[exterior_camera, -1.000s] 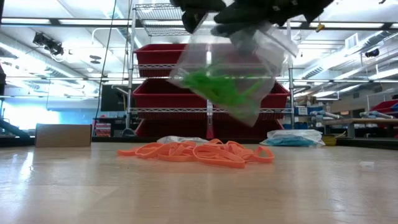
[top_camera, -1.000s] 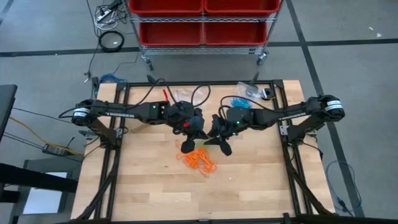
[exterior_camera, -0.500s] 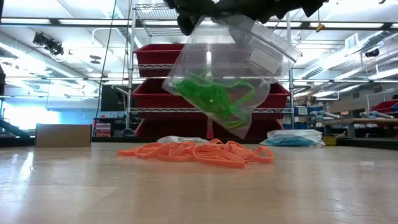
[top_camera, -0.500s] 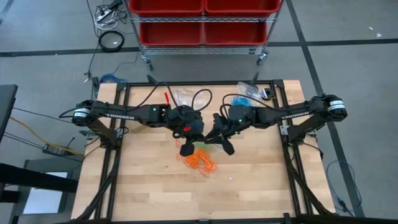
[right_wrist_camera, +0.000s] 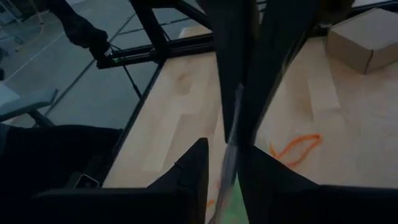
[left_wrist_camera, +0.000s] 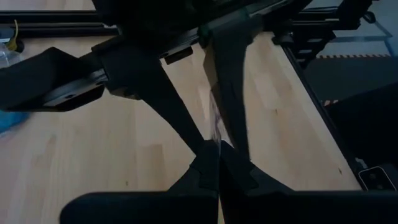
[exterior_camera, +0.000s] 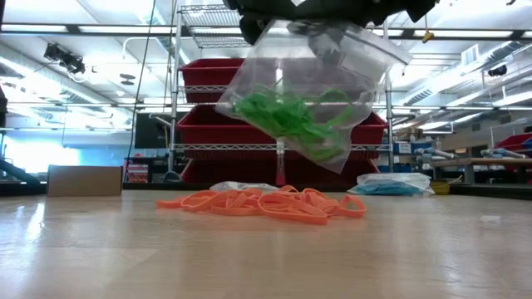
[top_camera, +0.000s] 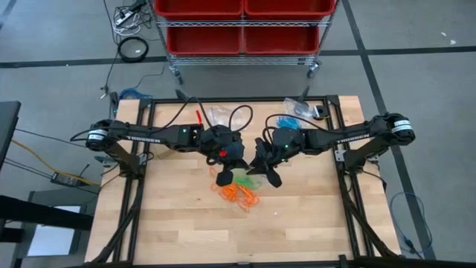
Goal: Sort rubber bands
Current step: Close the transparent zip bag
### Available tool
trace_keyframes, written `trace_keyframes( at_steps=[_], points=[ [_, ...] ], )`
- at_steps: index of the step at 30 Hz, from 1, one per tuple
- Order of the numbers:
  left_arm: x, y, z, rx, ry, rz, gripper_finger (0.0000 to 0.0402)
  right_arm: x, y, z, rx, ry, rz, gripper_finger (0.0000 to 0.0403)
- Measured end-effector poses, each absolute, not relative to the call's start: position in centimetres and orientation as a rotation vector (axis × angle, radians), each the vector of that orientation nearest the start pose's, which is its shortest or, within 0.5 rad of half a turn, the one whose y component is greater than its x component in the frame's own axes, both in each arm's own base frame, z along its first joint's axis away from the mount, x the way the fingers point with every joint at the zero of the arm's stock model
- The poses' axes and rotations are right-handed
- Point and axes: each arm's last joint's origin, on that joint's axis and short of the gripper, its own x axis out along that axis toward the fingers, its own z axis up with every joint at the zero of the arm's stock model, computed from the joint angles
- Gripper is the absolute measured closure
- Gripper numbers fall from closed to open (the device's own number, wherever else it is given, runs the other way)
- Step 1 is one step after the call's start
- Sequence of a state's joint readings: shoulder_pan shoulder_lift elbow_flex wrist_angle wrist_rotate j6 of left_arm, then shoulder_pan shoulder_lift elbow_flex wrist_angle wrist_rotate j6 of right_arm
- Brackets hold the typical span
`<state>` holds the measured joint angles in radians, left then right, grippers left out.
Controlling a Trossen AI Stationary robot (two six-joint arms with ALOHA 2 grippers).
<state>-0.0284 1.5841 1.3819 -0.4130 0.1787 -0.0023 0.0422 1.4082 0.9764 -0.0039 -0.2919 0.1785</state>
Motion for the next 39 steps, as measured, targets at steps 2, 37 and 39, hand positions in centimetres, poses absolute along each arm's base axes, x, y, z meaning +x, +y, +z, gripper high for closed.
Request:
trace_keyframes(
  at_steps=[2,37,39],
  points=[
    [35.3,-1.5,32.1,-0.041,0.621,-0.203,0.0401,31.0,2.1,27.5,0.226,0.474,0.282,0.0348],
    [32.2,-2.0,33.8,0.034,0.695,-0.099,0.0401,29.4,2.2,25.2,0.236,0.765,0.235,0.0403],
    [31.9,-2.1,34.0,0.038,0.695,-0.089,0.0401,29.2,2.3,25.0,0.237,0.797,0.234,0.0403]
  ],
)
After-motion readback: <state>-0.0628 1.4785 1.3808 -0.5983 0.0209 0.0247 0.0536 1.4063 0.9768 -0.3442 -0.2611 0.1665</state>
